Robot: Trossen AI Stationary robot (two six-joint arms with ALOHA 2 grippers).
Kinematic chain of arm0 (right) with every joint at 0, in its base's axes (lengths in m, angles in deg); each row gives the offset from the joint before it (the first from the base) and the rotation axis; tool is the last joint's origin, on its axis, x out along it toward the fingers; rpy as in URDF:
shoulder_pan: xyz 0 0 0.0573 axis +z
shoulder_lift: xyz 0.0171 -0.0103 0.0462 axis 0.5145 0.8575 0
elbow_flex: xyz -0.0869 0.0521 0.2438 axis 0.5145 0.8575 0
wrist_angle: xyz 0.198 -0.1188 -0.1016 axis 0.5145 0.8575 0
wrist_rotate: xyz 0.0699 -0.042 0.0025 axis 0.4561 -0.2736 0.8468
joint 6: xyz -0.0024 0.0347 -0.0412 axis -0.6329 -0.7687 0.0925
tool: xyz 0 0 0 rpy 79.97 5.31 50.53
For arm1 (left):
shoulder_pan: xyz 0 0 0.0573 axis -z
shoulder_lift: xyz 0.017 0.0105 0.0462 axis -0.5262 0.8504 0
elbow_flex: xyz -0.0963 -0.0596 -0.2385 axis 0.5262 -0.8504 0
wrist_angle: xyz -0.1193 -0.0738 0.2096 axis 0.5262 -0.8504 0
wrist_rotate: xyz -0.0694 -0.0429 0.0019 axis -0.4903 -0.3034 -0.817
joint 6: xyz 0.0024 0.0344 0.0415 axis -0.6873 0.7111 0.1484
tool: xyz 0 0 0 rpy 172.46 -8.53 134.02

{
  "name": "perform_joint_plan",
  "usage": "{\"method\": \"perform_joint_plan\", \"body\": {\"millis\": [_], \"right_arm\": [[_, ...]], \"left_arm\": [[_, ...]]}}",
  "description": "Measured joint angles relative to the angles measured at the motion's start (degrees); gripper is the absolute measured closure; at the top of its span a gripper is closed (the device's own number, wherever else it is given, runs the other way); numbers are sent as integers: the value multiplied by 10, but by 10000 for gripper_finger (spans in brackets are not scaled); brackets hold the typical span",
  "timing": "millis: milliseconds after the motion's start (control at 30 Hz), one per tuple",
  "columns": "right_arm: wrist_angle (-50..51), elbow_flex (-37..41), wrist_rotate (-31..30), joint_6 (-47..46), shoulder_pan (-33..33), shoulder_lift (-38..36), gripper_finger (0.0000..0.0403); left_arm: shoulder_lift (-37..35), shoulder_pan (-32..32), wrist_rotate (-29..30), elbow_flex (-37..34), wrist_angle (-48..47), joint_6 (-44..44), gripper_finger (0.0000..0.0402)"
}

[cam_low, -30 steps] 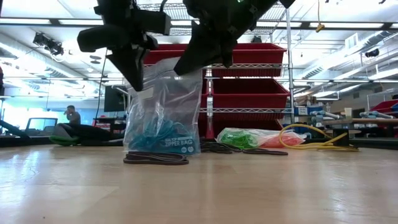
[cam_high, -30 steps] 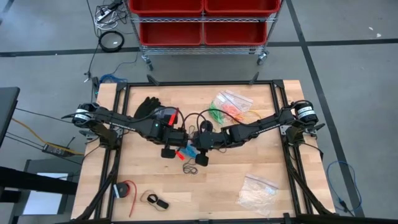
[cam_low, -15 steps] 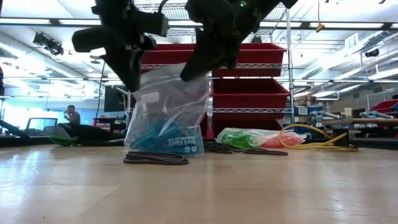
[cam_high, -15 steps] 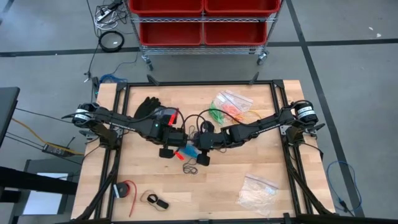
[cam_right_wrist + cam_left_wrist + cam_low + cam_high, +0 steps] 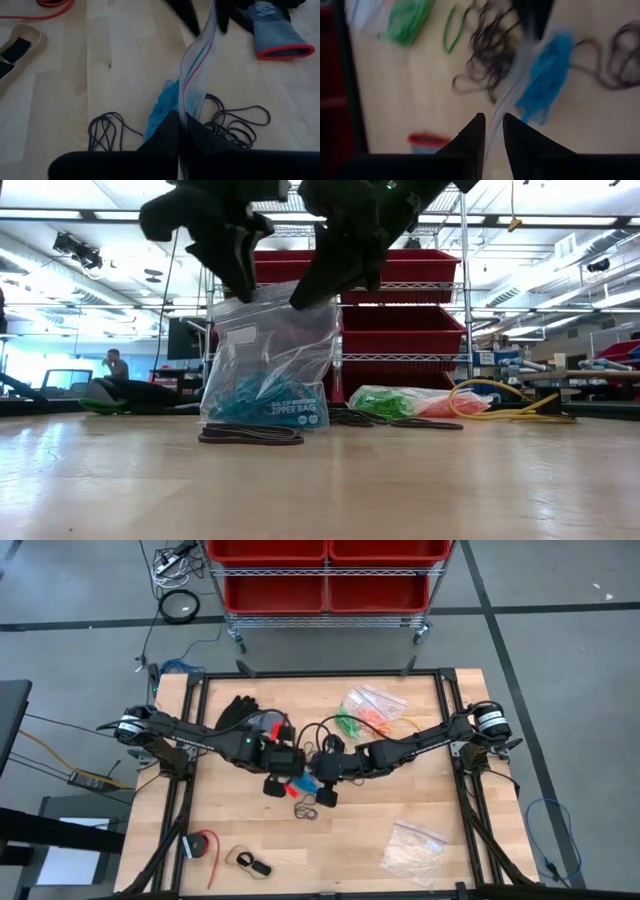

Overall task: Sort rubber bands
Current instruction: Close the transparent zip bag

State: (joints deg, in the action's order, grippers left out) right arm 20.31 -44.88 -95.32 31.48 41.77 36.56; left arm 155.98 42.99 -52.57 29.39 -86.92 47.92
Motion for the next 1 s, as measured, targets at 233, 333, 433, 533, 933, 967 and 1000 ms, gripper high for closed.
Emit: {"method": "perform_joint_plan", "body": {"millis": [233,333,433,533,933,967,1000], "right_arm": [[-1,1,12,2,0,0,403],[-2,1,13,6,1,0,403],[-2,1,13,7,0,0,403],[-2,1,13,7,1,0,403],[-27,0,15,-14,-5,0,403],[-31,0,19,-13,-5,0,403],[-35,0,21,-12,-5,0,403]], "left_arm": [[7,5,-31,1,90,88,325],[7,6,-49,1,95,96,325],[7,5,-85,1,95,87,325],[7,7,-99,1,95,82,325],[10,10,-67,1,84,57,325],[10,11,-57,1,85,58,325],[9,11,-51,1,86,59,325]]}}
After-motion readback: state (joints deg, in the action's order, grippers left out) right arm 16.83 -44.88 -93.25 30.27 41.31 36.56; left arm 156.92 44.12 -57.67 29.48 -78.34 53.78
